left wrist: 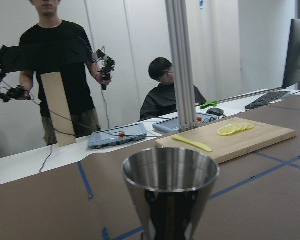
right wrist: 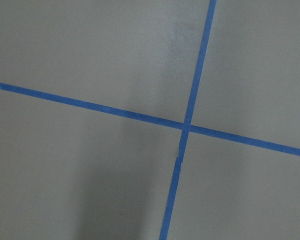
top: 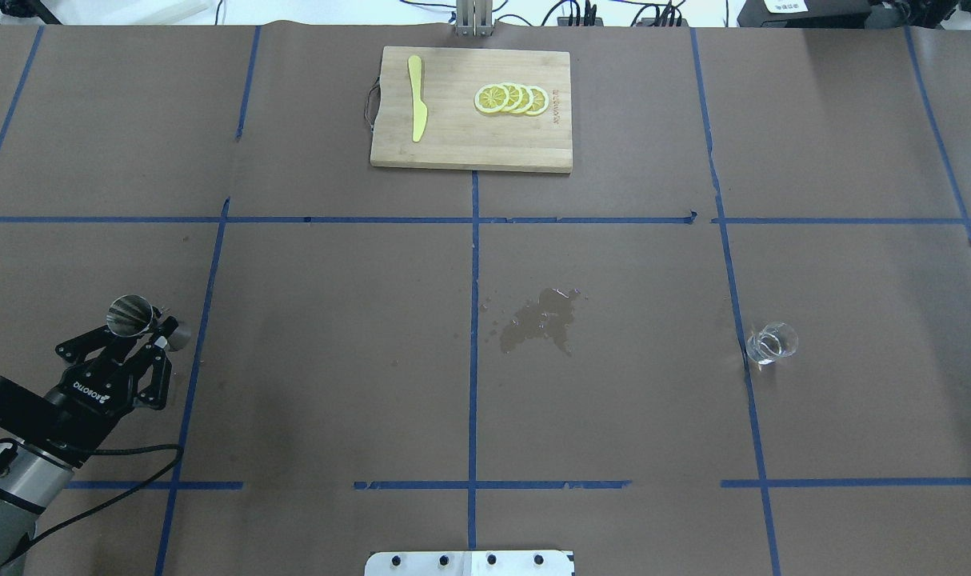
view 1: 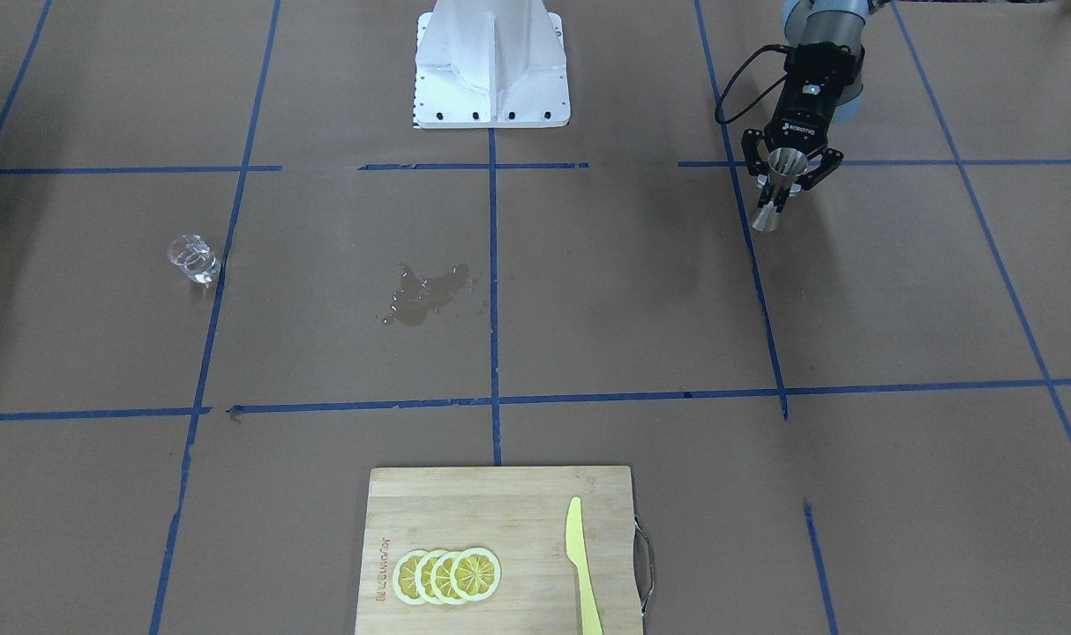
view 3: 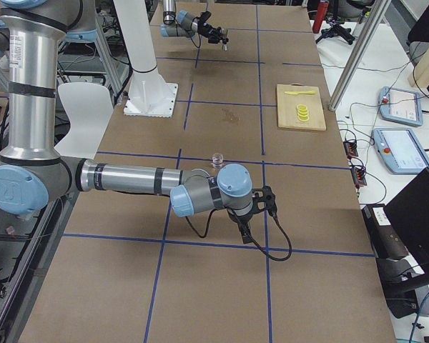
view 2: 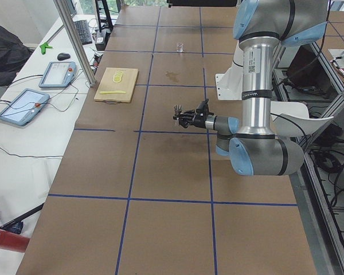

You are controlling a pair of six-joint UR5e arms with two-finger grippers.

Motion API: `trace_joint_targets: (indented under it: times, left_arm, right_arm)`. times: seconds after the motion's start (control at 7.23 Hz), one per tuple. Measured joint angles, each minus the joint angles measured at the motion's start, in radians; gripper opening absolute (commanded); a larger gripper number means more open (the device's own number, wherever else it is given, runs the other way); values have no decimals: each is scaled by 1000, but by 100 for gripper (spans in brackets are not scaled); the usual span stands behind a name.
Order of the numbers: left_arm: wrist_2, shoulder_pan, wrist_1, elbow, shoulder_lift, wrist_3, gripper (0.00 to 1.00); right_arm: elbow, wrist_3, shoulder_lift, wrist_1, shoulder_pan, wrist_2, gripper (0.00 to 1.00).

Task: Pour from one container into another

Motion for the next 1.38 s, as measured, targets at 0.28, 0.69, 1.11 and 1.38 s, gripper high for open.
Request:
trace_joint_targets:
  times: [0.28,0.69,1.11,1.38]
  left_arm:
    - [-377,-179,18,-13,-2,30,0]
    - [-1030,-541,237,-14,-126,147,0]
    - [-1433,-686,530,24,-418,173,0]
    - [-1446,-637,557,78,-560,89,0]
  right_arm:
    - [-1,1,1,0,0,-1,100]
    - [-2,2,2,0,0,-2,100]
    - [-2,2,7,0,0,-2,100]
    - [0,38,8,0,0,-1,100]
